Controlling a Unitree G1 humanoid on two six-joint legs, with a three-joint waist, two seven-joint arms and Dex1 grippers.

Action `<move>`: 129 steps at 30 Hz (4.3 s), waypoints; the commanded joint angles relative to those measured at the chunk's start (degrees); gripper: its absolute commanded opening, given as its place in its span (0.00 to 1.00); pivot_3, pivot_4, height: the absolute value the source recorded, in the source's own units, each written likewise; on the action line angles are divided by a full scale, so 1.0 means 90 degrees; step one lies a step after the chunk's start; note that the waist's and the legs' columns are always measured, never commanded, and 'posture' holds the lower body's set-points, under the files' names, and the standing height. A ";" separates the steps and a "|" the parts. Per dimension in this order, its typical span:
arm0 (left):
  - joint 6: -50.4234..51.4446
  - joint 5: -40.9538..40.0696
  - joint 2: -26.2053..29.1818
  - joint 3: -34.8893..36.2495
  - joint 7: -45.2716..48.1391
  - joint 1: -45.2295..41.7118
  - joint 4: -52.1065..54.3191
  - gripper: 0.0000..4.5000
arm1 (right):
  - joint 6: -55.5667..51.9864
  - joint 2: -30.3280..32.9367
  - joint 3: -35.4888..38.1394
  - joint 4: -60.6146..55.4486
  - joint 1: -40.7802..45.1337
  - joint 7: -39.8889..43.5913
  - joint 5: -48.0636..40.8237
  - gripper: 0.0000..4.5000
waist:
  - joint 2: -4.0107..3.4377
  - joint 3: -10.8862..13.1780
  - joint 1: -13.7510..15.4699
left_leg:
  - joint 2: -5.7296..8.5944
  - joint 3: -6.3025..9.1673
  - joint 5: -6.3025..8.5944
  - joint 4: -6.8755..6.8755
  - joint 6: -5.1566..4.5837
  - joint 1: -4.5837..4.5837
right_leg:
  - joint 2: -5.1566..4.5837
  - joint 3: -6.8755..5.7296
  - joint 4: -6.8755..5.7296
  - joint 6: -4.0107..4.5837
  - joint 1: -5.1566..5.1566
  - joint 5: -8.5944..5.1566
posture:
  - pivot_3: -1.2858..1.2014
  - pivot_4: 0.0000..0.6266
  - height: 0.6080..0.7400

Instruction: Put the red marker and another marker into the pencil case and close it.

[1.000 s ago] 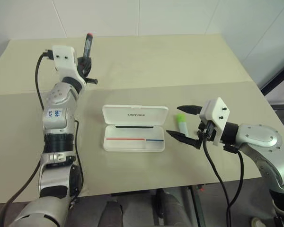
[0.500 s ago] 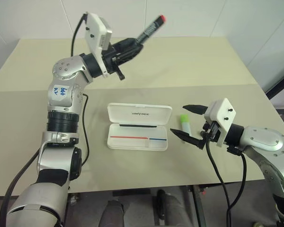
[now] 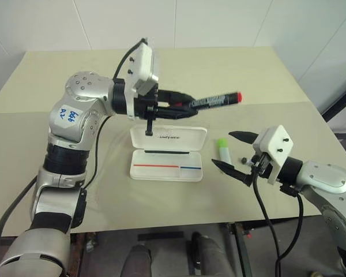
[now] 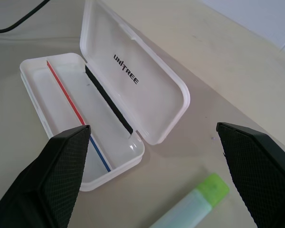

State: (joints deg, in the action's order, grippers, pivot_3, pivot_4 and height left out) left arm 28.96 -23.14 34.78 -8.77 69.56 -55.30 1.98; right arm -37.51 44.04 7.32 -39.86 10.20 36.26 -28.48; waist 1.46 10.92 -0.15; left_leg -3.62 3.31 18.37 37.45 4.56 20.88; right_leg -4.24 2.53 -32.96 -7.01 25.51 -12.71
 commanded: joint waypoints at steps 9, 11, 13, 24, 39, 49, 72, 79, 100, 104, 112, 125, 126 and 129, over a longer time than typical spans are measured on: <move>-0.0707 0.1058 0.0454 -0.0708 -0.0111 0.0853 0.0519 0.14 | 0.0081 0.0002 0.0220 -0.0318 -0.0121 -0.0169 0.0009 1.00 | 0.0000 0.0001 0.0005 | 0.0000 -0.0012 -0.0002 0.0017 -0.0007 -0.0002 | 0.0006 0.0019 -0.0003 0.0004 0.0000 -0.0002 | 0.52 0.24 1.00; -0.0860 0.1252 0.0417 -0.0768 -0.0196 0.0943 0.0446 0.14 | 0.0077 0.0004 0.0226 -0.0330 -0.0131 -0.0180 0.0007 1.00 | 0.0000 0.0001 0.0006 | 0.0000 -0.0012 -0.0002 0.0025 -0.0007 0.0004 | 0.0007 0.0019 -0.0002 0.0004 0.0000 -0.0002 | 0.52 0.24 1.00; -0.0876 0.1328 0.0377 -0.0797 -0.0290 0.1068 0.0491 0.14 | 0.0073 0.0011 0.0254 -0.0340 -0.0147 -0.0184 0.0001 1.00 | 0.0000 0.0000 0.0013 | 0.0000 -0.0012 0.0000 0.0031 -0.0010 0.0008 | 0.0007 0.0021 -0.0001 0.0004 0.0000 -0.0001 | 0.52 0.24 1.00; -0.1711 0.2278 0.0115 -0.1048 -0.0984 0.1495 0.0081 0.14 | 0.0053 0.0024 0.0311 -0.0364 -0.0201 -0.0221 0.0008 1.00 | 0.0000 0.0000 0.0009 | 0.0000 -0.0018 0.0002 0.0050 -0.0016 0.0008 | 0.0008 0.0029 -0.0007 0.0005 0.0000 0.0001 | 0.52 0.24 1.00; -0.2378 0.2750 -0.0009 -0.0943 -0.1353 0.1680 -0.0236 0.14 | -0.0020 0.0035 0.0376 -0.0417 -0.0230 -0.0273 -0.0027 1.00 | 0.0000 0.0000 0.0011 | 0.0001 -0.0068 0.0004 0.0060 -0.0021 -0.0018 | 0.0015 0.0082 -0.0008 0.0008 -0.0003 0.0005 | 0.52 0.24 1.00; -0.2394 0.3082 0.0077 -0.1019 -0.1448 0.1732 -0.0242 0.30 | -0.0026 0.0063 0.0407 -0.0399 -0.0218 -0.0254 -0.0031 1.00 | 0.0000 0.0000 0.0005 | 0.0000 -0.0083 0.0005 0.0060 -0.0022 -0.0035 | 0.0021 0.0101 -0.0025 0.0009 -0.0005 0.0005 | 0.52 0.24 1.00; -0.1082 0.1941 -0.0056 -0.0838 -0.0816 0.1998 0.1468 0.98 | -0.0039 0.0108 0.0398 -0.0356 -0.0181 -0.0226 -0.0020 1.00 | 0.0000 0.0001 0.0000 | 0.0000 -0.0084 0.0005 0.0061 -0.0025 -0.0043 | 0.0023 0.0105 -0.0043 0.0011 -0.0005 0.0004 | 0.52 0.24 1.00; -0.0322 0.1291 -0.0058 -0.0702 -0.0729 0.1884 0.2011 0.98 | -0.0056 0.0098 0.0395 -0.0369 -0.0193 -0.0248 -0.0017 1.00 | 0.0001 0.0001 -0.0009 | 0.0000 -0.0084 0.0004 0.0065 -0.0027 -0.0047 | 0.0025 0.0107 -0.0048 0.0069 -0.0006 -0.0029 | 0.52 0.24 1.00; -0.0609 -0.0552 -0.0837 0.0746 -0.0878 0.0849 0.0972 0.98 | -0.0142 0.0199 0.0671 -0.0295 -0.0577 -0.0296 0.0068 1.00 | 0.0015 0.0008 -0.0013 | 0.0000 -0.0085 0.0004 0.0069 -0.0036 -0.0062 | 0.0033 0.0115 -0.0052 0.0074 -0.0015 -0.0031 | 0.52 0.24 1.00; -0.1162 -0.0442 -0.0741 0.0690 -0.0483 0.0833 0.0409 0.98 | -0.0261 0.0167 0.0511 -0.0169 -0.0631 -0.0464 0.0236 1.00 | 0.0014 0.0008 -0.0009 | 0.0000 -0.0086 0.0004 0.0067 -0.0036 -0.0060 | 0.0033 0.0115 -0.0046 0.0074 -0.0015 -0.0031 | 0.52 0.24 1.00; -0.2666 0.0014 -0.0549 0.0398 0.0681 0.0850 -0.0673 0.98 | -0.0746 -0.0042 -0.0044 0.0327 -0.0069 -0.1195 0.0957 1.00 | 0.0014 0.0009 -0.0014 | -0.0001 -0.0087 0.0004 0.0066 -0.0036 -0.0061 | 0.0033 0.0115 -0.0046 0.0076 -0.0015 -0.0031 | 0.52 0.24 1.00; -0.2733 -0.0160 -0.0957 0.0195 0.1486 0.0685 -0.0997 0.98 | -0.2185 -0.1317 -0.0822 0.0781 0.1172 -0.2490 0.1598 1.00 | 0.0014 0.0008 -0.0015 | -0.0001 -0.0087 0.0007 0.0063 -0.0040 -0.0056 | 0.0034 0.0114 -0.0043 0.0077 -0.0013 -0.0031 | 0.52 0.24 1.00; -0.2729 -0.0130 -0.0989 0.0170 0.1460 0.0652 -0.1005 0.98 | -0.2350 -0.1428 -0.0857 0.0837 0.1253 -0.2601 0.1642 1.00 | 0.0014 0.0008 -0.0010 | -0.0002 -0.0086 0.0007 0.0062 -0.0042 -0.0057 | 0.0034 0.0115 -0.0044 0.0077 -0.0013 -0.0031 | 0.52 0.24 1.00; -0.2719 -0.0047 -0.1087 0.0147 0.1252 0.0533 -0.1011 0.98 | -0.2787 -0.1704 -0.0950 0.0940 0.1441 -0.2812 0.1727 1.00 | 0.0014 0.0008 -0.0011 | -0.0001 -0.0086 0.0008 0.0063 -0.0043 -0.0056 | 0.0033 0.0115 -0.0044 0.0076 -0.0013 -0.0031 | 0.52 0.24 1.00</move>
State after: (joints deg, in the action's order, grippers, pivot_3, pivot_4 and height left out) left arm 4.41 -23.89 25.22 -7.73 81.89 -48.94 -7.70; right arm -61.03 29.13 -1.49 -30.66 22.07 12.35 -13.80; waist 1.59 10.99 -0.24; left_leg -3.64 2.54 18.44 38.01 4.17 20.38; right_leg -3.94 3.56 -33.35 -6.32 25.39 -12.99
